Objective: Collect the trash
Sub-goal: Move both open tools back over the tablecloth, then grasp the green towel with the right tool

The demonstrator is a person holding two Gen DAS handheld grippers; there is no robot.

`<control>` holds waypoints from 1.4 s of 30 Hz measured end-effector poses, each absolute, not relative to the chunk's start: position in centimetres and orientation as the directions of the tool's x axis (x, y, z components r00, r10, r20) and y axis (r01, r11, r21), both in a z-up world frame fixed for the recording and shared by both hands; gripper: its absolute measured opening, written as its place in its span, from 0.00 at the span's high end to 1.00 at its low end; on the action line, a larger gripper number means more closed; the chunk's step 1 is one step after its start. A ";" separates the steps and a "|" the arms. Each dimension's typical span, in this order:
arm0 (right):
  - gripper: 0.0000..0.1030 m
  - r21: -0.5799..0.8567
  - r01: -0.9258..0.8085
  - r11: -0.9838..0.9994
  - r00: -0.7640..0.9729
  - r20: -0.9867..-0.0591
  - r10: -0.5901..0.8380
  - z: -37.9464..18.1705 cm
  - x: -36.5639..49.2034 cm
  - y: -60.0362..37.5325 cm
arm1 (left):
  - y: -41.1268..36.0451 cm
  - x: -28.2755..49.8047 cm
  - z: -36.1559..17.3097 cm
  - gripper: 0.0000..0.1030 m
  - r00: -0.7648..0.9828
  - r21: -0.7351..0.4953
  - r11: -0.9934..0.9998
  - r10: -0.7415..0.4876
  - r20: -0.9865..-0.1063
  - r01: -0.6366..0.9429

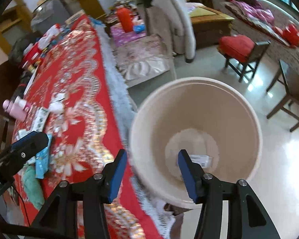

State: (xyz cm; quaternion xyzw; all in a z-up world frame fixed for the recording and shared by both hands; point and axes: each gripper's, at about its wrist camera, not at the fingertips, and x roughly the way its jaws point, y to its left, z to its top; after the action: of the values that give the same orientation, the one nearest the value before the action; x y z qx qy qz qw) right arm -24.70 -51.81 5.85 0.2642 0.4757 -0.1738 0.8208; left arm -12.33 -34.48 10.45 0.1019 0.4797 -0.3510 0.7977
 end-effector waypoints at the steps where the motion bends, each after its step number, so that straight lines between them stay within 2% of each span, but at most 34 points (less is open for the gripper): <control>1: 0.40 0.270 0.525 0.807 0.494 -0.869 -0.030 6.1 -24.3 -51.2 | -33.4 -12.2 10.6 0.47 0.308 -0.168 0.746 -0.455 -0.836 0.645; 2: 0.38 0.272 0.515 0.813 0.500 -0.866 -0.027 6.3 -23.9 -50.6 | -32.3 -11.9 10.7 0.47 0.320 -0.164 0.758 -0.447 -0.835 0.631; 19: 0.38 0.265 0.245 0.933 0.494 -0.862 0.115 7.3 -17.7 -36.7 | -16.6 -10.5 10.6 0.47 0.438 -0.142 0.909 -0.320 -0.840 0.391; 42: 0.34 0.258 0.068 0.964 0.445 -0.872 0.202 7.3 -14.6 -24.2 | -3.0 -9.9 9.6 0.47 0.470 -0.185 0.965 -0.253 -0.846 0.186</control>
State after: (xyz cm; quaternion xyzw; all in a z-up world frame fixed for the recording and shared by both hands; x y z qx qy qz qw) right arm -14.62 -24.17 7.25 0.1287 0.5251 0.0400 0.8403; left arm -9.92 -3.04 9.55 -0.0337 0.4985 -0.1281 0.8567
